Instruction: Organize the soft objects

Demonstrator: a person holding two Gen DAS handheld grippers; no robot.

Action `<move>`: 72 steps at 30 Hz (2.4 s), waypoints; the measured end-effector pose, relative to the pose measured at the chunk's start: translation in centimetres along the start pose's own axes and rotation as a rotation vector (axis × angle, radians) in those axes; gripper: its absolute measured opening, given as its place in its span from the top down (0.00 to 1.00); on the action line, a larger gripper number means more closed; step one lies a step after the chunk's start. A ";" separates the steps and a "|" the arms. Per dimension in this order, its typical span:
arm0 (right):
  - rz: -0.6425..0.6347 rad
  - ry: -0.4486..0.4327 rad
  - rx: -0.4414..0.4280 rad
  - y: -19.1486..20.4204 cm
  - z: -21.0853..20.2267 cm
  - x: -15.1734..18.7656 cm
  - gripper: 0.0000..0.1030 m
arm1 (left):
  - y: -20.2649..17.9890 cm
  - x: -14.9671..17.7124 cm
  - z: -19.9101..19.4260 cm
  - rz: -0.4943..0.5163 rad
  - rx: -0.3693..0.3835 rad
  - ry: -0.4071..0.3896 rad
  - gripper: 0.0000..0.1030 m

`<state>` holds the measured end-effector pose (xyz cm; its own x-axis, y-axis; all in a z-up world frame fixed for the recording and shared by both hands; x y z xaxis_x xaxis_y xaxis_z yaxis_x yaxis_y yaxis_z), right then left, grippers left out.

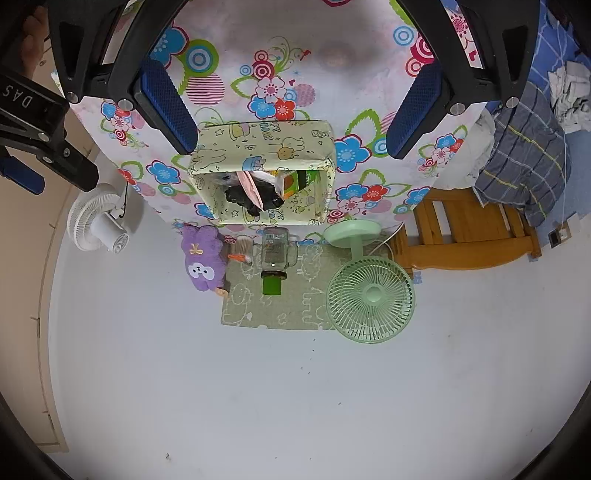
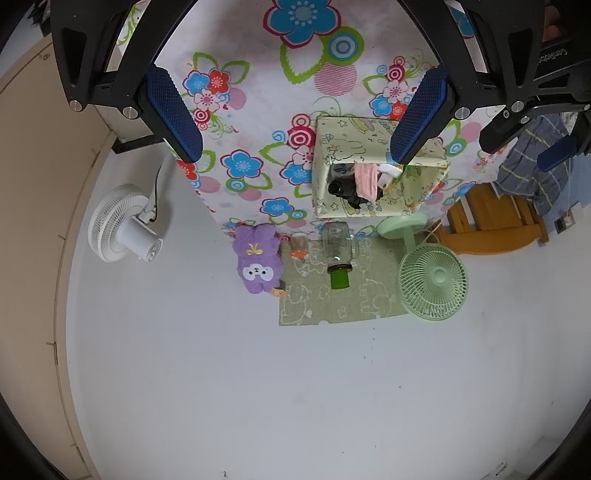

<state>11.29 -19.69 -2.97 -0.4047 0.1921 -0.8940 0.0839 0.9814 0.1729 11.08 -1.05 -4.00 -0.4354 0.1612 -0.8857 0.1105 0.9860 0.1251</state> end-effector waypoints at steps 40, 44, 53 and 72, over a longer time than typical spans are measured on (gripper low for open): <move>0.036 0.013 -0.028 0.1 0.3 -0.1 0.00 | -0.2 -0.4 -0.1 -0.008 -0.009 -0.002 0.00; 0.043 0.014 -0.025 0.0 0.4 -0.1 0.00 | -0.4 -0.5 0.1 -0.008 0.005 -0.005 0.00; 0.050 0.014 -0.018 -0.3 0.6 0.0 0.00 | -0.5 -0.8 0.3 -0.007 0.009 -0.007 0.00; 0.062 0.018 -0.025 -0.6 0.7 0.2 0.00 | -0.8 -0.8 0.7 -0.003 0.007 0.003 0.00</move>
<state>11.83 -20.25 -3.55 -0.4157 0.2521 -0.8739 0.0868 0.9674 0.2378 12.01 -1.99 -3.67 -0.4385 0.1582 -0.8847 0.1151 0.9862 0.1193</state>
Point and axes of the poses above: each gripper's, at about its wrist camera, not at the fingertips, and z roughly the way its jaws point, y to its left, x to its underside, the point moved 9 cm from there along z, roughly the way its jaws point, and after that the axes turned 9 degrees about z, right-handed, at the moved point
